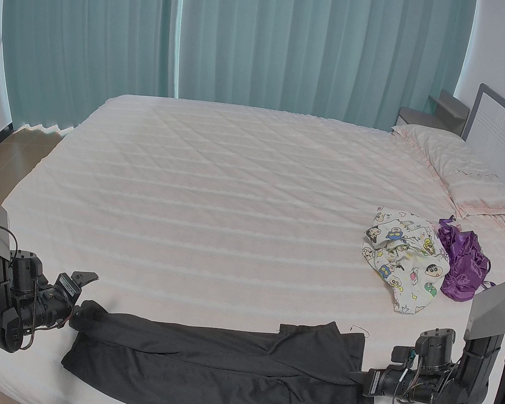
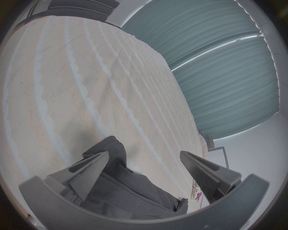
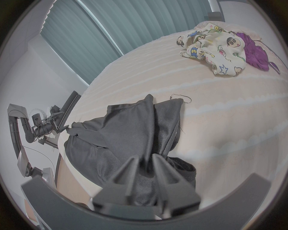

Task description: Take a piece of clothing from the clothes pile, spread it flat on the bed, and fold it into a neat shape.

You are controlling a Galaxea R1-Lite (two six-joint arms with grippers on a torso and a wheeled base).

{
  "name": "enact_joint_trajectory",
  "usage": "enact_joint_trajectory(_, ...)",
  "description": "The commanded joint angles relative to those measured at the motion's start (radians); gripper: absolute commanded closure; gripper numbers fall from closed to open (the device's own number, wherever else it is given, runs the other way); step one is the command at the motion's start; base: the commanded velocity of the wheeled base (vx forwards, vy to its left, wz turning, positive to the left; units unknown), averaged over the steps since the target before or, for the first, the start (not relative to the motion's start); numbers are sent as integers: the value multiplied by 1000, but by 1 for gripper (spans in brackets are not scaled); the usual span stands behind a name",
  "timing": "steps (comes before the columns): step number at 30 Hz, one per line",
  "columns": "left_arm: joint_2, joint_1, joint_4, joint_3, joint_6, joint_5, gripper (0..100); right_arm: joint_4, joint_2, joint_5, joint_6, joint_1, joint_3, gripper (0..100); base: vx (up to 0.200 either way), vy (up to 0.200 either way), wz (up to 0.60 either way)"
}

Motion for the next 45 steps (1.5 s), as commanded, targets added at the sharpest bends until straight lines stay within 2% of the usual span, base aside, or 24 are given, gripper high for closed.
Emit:
enact_joint_trajectory(1, 1, 1, -18, 0, 0, 0, 0, -11, 2, 1, -7, 3, 15, 0, 0, 0, 0)
enact_joint_trajectory(7, 1, 1, -18, 0, 0, 1, 0, -81, 5, 4, 6, -11, 1, 0, 0, 0, 0)
enact_joint_trajectory(11, 3, -1, -18, -2, 0, 14, 0, -126, 45, 4, 85, 4, -65, 0, 0, 0, 0)
enact_joint_trajectory(12, 3, -1, -18, 0, 0, 17, 0, -135, 73, -1, 149, 15, -105, 0, 0, 0, 0)
enact_joint_trajectory(13, 3, -1, -18, -2, 0, 18, 0, -135, 76, -1, 158, 16, -111, 0, 0, 0, 0)
enact_joint_trajectory(15, 4, -1, -18, 0, 0, 18, 0, -132, 107, -2, 232, 23, -162, 0, 0, 0, 0)
enact_joint_trajectory(19, 4, -1, -18, -2, 0, 20, 0, -118, 131, -2, 279, 21, -228, 0, 0, 0, 0)
enact_joint_trajectory(24, 4, -1, -18, -2, 0, 20, 0, -107, 179, -2, 289, 24, -281, 0, 0, 0, 0)
enact_joint_trajectory(25, 4, -1, -18, -2, 0, 20, 0, -100, 188, -4, 289, 23, -292, 100, 0, 0, 0)
enact_joint_trajectory(31, 4, -1, -18, -2, 0, 20, 0, -40, 180, -4, 289, 15, -306, 100, 0, 0, 0)
enact_joint_trajectory(45, 4, -1, -18, -2, 0, 20, 0, -69, 93, 1, 279, -33, -203, 100, 0, 0, 0)
